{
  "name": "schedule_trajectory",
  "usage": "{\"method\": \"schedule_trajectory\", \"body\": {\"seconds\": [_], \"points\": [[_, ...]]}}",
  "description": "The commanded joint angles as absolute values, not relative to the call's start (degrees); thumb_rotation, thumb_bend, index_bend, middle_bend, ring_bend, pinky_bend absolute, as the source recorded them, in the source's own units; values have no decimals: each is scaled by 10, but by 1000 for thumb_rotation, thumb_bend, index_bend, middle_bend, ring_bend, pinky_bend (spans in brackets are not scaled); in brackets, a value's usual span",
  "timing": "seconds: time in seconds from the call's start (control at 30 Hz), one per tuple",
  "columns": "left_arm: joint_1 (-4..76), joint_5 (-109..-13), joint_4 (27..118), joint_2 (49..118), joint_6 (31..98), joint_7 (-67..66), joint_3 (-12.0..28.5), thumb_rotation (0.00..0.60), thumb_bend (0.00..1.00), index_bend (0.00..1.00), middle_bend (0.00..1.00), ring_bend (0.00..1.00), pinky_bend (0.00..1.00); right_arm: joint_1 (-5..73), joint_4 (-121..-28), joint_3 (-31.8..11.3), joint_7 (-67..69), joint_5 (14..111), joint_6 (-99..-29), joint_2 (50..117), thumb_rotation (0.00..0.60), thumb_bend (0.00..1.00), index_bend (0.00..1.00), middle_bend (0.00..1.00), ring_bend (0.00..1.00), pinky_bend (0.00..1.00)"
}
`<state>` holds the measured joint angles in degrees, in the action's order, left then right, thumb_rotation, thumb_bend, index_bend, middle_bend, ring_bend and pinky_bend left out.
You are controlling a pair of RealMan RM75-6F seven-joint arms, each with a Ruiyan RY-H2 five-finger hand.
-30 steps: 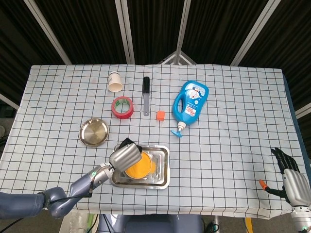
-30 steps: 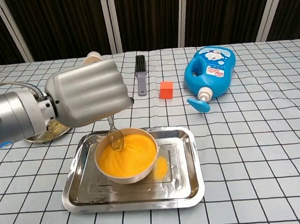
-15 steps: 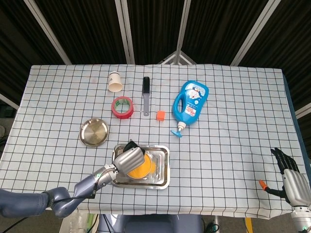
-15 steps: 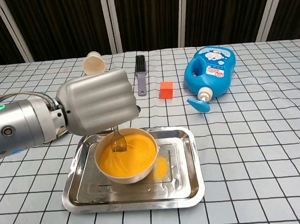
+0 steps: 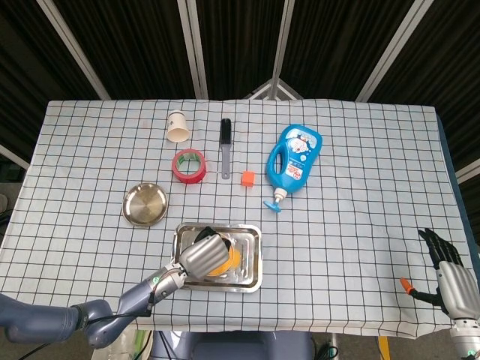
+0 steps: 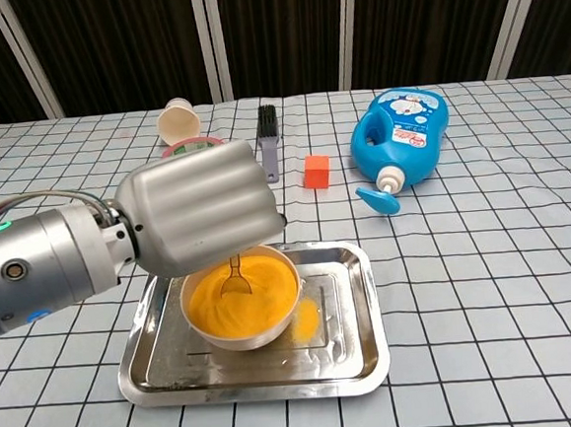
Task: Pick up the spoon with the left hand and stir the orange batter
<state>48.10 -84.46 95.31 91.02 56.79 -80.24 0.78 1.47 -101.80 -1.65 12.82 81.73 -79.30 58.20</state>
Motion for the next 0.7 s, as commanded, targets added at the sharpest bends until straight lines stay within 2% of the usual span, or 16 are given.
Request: {"method": "schedule_trajectory", "body": {"seconds": [0.03,0.7], "points": [[481,-848,963,904,571,-802,9,600,726,818,1000,1000,1000,15,-1018,-16,128,817,-793,582,600,311,0,0,0,0],[480,-847,1013,862,568,-827,9,600,726,818,1000,1000,1000,14,-1019,-16,128,818,-793,582,600,312,0,0,0,0]]}}
